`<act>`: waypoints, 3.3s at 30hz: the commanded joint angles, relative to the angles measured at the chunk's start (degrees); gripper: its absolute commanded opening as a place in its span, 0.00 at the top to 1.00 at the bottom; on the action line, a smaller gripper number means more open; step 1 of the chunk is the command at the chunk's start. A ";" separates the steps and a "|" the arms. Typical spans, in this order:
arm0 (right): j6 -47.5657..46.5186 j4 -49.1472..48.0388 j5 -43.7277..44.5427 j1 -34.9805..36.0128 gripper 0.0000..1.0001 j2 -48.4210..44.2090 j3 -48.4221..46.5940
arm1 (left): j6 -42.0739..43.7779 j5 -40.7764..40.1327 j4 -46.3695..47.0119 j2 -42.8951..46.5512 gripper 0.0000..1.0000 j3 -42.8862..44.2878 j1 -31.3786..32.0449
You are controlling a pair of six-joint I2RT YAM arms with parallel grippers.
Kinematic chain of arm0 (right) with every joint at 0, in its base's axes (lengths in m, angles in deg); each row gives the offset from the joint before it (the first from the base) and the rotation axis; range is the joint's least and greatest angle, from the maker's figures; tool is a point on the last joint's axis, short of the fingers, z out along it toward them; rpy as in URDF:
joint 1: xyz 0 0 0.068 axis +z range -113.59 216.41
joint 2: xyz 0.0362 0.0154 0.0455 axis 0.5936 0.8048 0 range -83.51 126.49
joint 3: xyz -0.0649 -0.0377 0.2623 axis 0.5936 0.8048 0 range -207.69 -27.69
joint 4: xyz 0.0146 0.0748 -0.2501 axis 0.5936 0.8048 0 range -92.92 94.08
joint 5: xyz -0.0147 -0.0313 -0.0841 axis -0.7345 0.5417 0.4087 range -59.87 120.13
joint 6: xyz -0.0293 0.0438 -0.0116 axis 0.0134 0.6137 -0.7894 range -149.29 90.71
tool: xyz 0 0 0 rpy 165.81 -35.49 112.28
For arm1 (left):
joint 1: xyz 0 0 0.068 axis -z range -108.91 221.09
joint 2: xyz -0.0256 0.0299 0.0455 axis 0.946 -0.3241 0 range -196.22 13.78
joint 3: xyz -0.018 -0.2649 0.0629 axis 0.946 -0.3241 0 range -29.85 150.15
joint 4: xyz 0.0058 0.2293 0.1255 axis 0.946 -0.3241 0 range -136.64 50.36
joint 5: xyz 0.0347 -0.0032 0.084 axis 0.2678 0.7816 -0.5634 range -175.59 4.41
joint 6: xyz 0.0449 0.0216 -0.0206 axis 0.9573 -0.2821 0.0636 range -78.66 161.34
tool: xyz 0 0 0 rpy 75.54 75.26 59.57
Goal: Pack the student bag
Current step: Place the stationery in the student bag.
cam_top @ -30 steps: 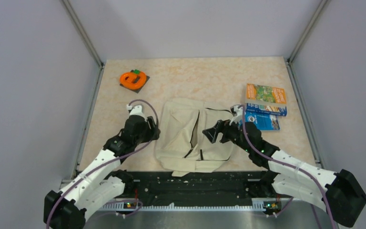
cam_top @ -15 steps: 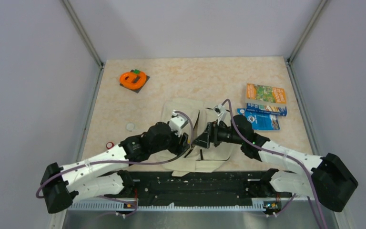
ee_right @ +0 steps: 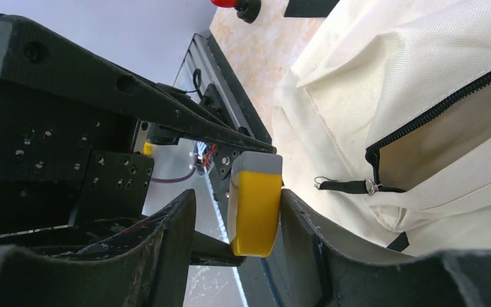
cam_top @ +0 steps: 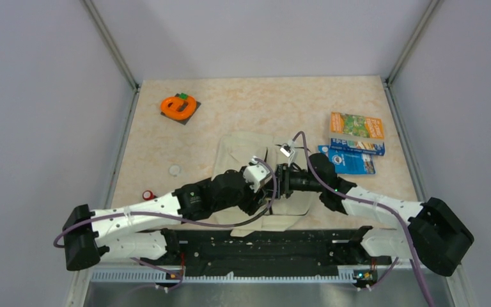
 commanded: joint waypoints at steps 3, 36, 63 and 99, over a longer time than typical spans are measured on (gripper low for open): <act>1.00 -4.68 -3.06 0.02 0.56 1.99 -1.59 | 0.79 -2.36 7.34 1.50 0.63 0.85 0.55; 3.13 -2.38 32.84 -2.09 1.00 3.98 2.06 | -25.09 -11.05 4.93 5.56 0.24 -10.49 -16.43; 3.43 -12.21 25.19 1.33 1.00 24.63 -6.29 | -22.56 -4.89 13.26 -3.95 0.75 -12.38 -20.77; -1.43 -12.87 27.29 4.94 0.60 28.47 -5.98 | -22.01 -4.40 11.17 -1.39 1.00 -11.99 -21.15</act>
